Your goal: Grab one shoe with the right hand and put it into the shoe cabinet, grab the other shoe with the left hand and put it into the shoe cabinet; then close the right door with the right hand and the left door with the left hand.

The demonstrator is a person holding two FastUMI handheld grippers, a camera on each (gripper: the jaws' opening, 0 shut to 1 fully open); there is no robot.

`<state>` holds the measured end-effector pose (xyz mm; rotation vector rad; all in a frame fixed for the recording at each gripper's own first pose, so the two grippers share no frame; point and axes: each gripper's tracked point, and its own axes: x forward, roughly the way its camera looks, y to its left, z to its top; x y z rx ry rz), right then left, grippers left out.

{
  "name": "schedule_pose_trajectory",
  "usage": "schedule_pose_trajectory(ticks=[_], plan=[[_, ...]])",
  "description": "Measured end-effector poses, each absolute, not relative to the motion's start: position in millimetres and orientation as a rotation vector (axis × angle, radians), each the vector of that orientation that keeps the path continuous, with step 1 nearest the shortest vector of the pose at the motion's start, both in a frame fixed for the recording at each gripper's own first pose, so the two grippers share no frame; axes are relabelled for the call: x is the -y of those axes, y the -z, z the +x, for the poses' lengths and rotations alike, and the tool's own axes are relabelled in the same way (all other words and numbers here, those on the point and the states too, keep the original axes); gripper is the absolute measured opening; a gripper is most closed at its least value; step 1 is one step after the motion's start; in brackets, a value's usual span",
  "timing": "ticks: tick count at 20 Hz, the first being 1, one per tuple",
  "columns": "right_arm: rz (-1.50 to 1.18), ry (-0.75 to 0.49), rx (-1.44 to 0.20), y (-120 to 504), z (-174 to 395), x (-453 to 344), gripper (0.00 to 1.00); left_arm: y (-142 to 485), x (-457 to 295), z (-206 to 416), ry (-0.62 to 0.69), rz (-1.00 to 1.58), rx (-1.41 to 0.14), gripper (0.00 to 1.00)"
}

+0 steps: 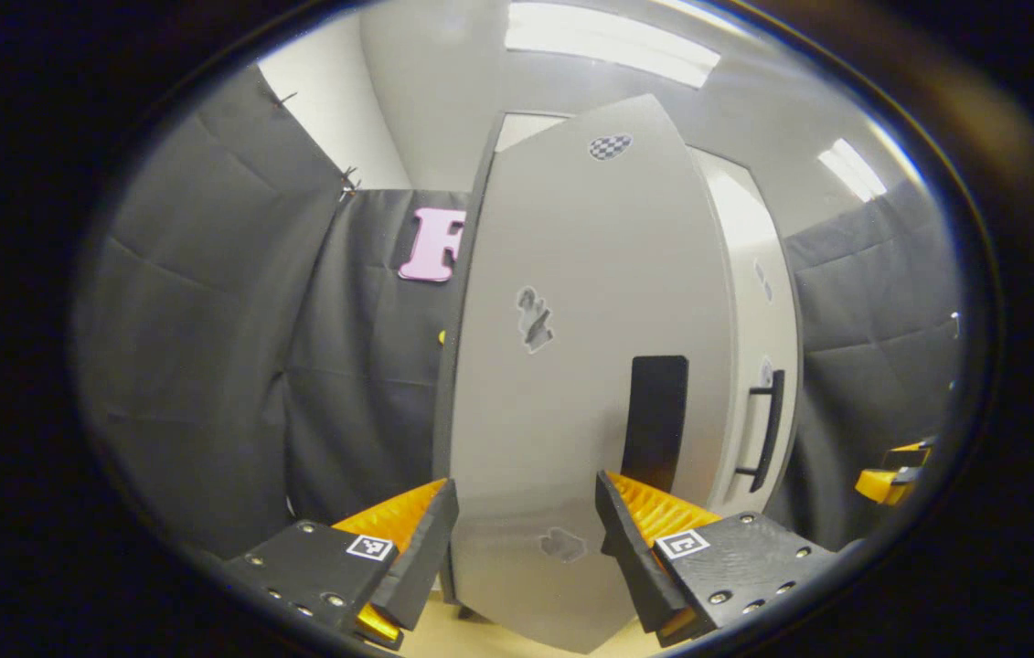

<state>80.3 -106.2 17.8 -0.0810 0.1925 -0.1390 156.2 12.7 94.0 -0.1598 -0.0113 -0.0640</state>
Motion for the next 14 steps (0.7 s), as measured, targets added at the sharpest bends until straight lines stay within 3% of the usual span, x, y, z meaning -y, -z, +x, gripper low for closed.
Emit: schedule_pose_trajectory(ticks=[6, 13, 14], plan=[[-0.064, 0.121, -0.195, -18.7, 79.0, 108.3, 0.97, -97.7, -3.6, 160.2, 0.057, -0.106, 0.012, 0.95], [-0.073, 0.015, -0.133, -43.3, 82.9, 77.6, 0.98, -84.3, -73.1, 97.6, -0.034, -0.002, -0.021, 0.94], [-0.077, 0.002, -0.125, -46.2, 80.0, 72.6, 0.98, -82.3, -81.9, 84.0, -0.046, -0.001, -0.027, 0.81]])
